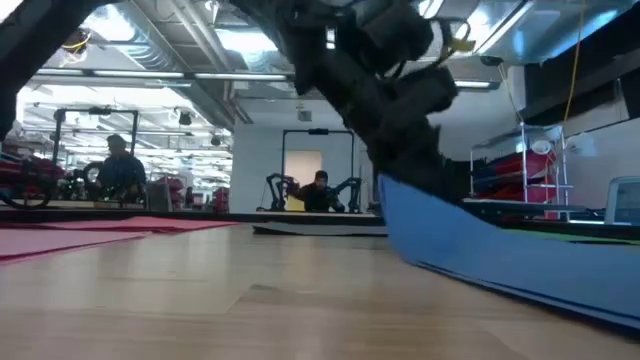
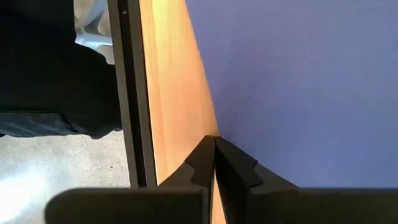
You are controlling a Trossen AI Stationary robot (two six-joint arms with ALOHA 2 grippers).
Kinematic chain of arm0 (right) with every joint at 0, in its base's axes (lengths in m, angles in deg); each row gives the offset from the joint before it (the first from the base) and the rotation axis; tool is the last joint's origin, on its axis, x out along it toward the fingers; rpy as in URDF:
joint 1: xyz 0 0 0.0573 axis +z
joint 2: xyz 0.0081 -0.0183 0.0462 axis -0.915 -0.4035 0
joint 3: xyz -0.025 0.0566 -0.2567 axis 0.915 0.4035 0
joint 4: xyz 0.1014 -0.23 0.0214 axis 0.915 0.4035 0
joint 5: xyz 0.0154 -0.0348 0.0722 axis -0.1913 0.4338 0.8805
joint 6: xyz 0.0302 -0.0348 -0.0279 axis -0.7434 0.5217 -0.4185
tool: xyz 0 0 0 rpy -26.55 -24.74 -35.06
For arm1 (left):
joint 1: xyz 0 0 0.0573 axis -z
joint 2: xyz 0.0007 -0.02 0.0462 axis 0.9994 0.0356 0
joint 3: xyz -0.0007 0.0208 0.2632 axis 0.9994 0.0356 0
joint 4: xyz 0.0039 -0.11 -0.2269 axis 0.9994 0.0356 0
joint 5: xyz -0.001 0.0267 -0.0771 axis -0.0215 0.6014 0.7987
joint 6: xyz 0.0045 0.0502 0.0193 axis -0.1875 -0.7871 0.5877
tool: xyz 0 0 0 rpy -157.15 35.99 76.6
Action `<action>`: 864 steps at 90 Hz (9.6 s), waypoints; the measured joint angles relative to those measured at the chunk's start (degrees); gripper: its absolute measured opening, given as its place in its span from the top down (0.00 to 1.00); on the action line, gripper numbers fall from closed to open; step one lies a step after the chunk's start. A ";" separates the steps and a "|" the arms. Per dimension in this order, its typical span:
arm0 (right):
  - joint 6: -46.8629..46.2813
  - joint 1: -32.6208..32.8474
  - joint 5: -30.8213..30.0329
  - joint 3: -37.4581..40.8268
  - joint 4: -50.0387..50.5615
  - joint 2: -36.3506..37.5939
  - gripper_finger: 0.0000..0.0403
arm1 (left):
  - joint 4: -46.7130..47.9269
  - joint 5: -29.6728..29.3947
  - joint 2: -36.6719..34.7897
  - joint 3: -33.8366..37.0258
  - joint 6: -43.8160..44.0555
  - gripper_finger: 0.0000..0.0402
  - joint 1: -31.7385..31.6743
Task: Organize paper
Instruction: Stack the left blue paper on the stacked blue paper, then adjust the stacked pink papers
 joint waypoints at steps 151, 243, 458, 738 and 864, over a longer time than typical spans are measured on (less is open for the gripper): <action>0.02 3.21 2.24 -13.45 26.71 1.00 1.00 | 14.75 -6.13 -5.02 4.73 -2.27 1.00 18.68; 0.95 0.85 8.79 2.81 22.24 3.75 1.00 | -0.61 -2.14 -3.77 12.15 2.18 1.00 18.50; 2.86 -0.70 -4.31 -2.86 19.36 6.41 1.00 | 29.17 -23.10 -19.65 13.08 15.15 1.00 17.64; 19.44 -11.26 -15.58 -2.81 17.61 11.27 1.00 | 6.16 -7.09 -23.99 36.82 30.68 1.00 33.41; 19.62 -11.23 -15.36 -2.83 17.63 11.25 1.00 | 9.35 0.64 -18.42 29.55 32.10 1.00 36.25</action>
